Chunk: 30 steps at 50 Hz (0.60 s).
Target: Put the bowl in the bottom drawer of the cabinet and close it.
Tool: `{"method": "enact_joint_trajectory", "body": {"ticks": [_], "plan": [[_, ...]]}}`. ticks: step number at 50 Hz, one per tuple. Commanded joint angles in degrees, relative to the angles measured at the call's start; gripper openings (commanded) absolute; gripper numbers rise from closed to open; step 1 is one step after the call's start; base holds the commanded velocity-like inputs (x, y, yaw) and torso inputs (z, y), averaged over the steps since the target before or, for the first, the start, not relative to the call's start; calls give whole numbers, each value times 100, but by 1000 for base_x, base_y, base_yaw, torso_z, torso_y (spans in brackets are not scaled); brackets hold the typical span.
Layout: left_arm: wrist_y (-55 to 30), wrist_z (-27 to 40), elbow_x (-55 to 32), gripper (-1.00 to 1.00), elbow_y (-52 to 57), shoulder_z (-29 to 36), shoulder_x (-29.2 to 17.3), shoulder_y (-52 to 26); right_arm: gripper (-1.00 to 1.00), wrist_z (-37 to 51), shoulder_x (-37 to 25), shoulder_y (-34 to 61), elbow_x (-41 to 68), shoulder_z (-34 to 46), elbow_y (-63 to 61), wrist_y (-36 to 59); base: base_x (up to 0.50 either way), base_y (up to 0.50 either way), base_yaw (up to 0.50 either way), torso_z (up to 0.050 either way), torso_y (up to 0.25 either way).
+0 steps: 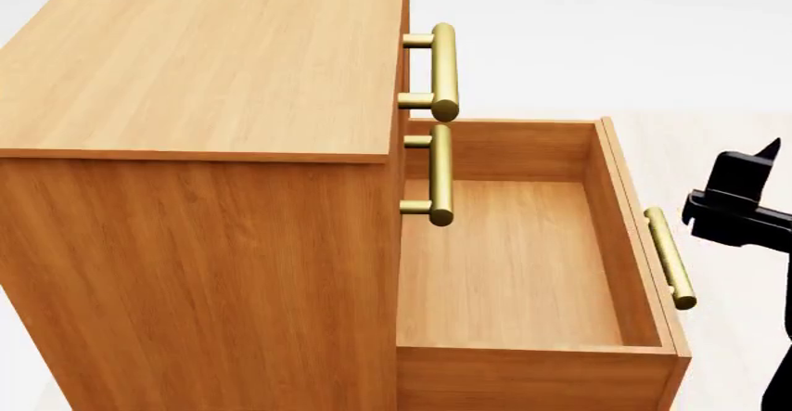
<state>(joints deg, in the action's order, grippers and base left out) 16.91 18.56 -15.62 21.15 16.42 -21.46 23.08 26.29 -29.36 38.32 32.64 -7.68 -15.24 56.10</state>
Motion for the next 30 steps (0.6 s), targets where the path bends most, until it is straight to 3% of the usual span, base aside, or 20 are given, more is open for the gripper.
{"method": "enact_joint_trajectory", "body": {"ticks": [1,30], "plan": [[165,-41,46,100,-204,38,28,-12,100,299,-24,-43,-30,-286,-142,73,0,0,0,0,0],[215,-1,25,100,-283,65,15,-62,100,957,119,-247,-420,-619,11,-161,0,0,0,0,0]]}}
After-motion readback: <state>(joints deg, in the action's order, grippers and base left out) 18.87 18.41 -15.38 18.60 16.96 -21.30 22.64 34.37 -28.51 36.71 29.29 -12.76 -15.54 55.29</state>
